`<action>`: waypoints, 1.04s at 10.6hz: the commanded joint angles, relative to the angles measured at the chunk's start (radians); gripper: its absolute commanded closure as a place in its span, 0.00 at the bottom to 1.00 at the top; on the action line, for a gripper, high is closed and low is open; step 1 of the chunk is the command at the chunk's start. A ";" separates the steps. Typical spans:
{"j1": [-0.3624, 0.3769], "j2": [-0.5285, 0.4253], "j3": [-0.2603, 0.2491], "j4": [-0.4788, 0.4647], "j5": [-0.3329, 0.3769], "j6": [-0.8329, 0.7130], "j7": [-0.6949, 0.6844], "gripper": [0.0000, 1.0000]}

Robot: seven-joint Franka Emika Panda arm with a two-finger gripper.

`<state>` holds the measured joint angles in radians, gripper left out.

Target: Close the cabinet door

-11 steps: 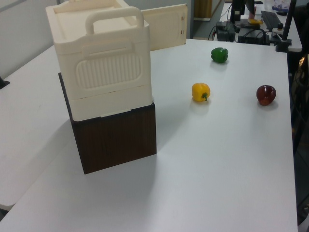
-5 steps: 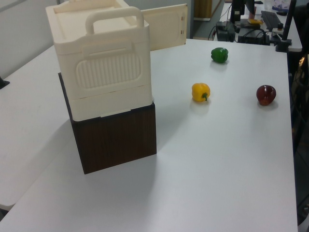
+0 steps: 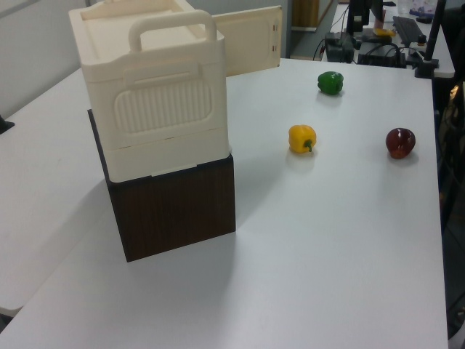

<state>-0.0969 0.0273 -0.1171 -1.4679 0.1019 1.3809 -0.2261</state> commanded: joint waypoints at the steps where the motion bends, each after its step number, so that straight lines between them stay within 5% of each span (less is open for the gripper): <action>1: 0.000 -0.015 -0.007 -0.008 0.021 -0.026 -0.019 0.14; 4: 0.002 -0.010 -0.007 -0.011 0.035 -0.025 -0.062 0.72; 5: 0.000 -0.004 -0.007 -0.011 0.036 -0.023 -0.097 0.82; 11: -0.021 0.036 -0.007 -0.006 0.038 0.255 -0.105 1.00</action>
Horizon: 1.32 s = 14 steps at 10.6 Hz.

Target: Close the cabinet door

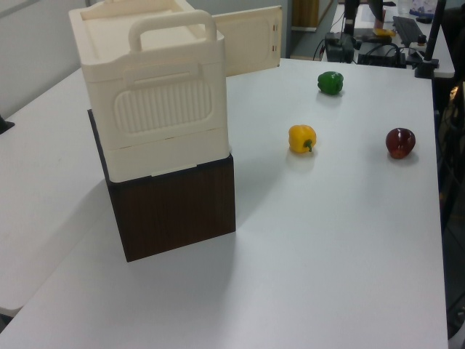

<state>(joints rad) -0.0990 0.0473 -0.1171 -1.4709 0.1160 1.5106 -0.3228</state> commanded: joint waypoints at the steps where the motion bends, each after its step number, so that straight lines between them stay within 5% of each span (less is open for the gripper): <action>1: -0.028 0.026 -0.007 -0.005 0.037 0.190 -0.007 1.00; 6: -0.045 0.104 -0.006 -0.003 0.108 0.524 0.138 1.00; 14: -0.003 0.160 0.011 0.001 0.194 0.658 0.249 1.00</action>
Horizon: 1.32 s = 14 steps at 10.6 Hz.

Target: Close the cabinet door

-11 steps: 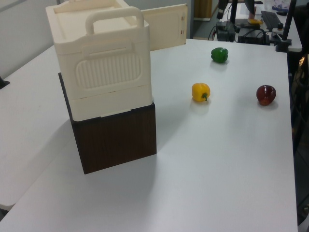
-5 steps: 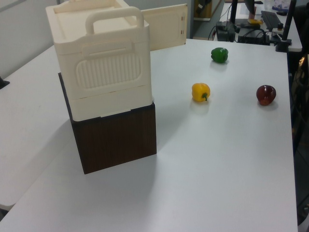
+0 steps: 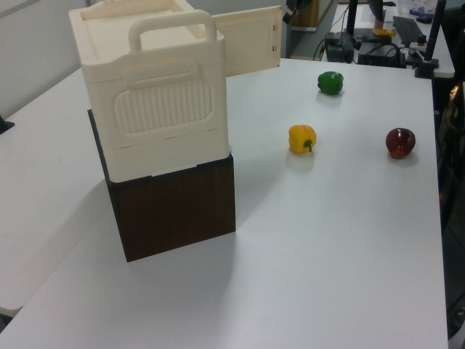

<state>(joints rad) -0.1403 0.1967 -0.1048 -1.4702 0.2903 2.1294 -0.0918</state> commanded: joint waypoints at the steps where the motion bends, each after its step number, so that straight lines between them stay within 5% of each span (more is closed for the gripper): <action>1: 0.059 0.024 -0.001 -0.001 0.021 0.082 0.018 1.00; 7: 0.137 0.010 0.001 -0.001 0.020 -0.032 -0.111 1.00; 14: 0.346 0.016 0.004 0.001 -0.046 -0.037 -0.167 1.00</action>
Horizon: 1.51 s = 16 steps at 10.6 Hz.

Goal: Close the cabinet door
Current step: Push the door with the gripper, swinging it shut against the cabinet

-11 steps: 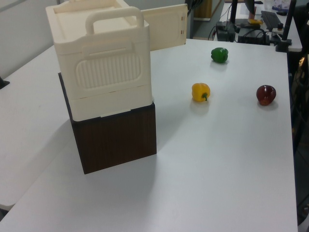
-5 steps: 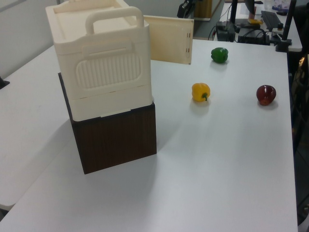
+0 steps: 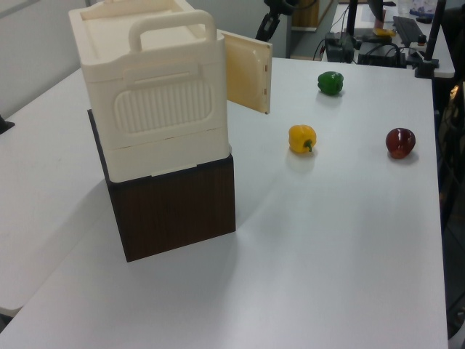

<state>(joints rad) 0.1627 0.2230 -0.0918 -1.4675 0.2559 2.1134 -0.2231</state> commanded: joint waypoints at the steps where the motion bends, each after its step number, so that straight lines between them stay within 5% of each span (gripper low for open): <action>1: 0.064 -0.007 -0.009 -0.002 -0.013 -0.018 -0.066 1.00; 8: 0.222 0.022 -0.009 -0.002 -0.017 0.095 -0.045 1.00; 16: 0.282 0.079 -0.011 -0.001 -0.083 0.296 0.031 1.00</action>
<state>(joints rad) 0.4190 0.2870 -0.0899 -1.4695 0.1942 2.3498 -0.2292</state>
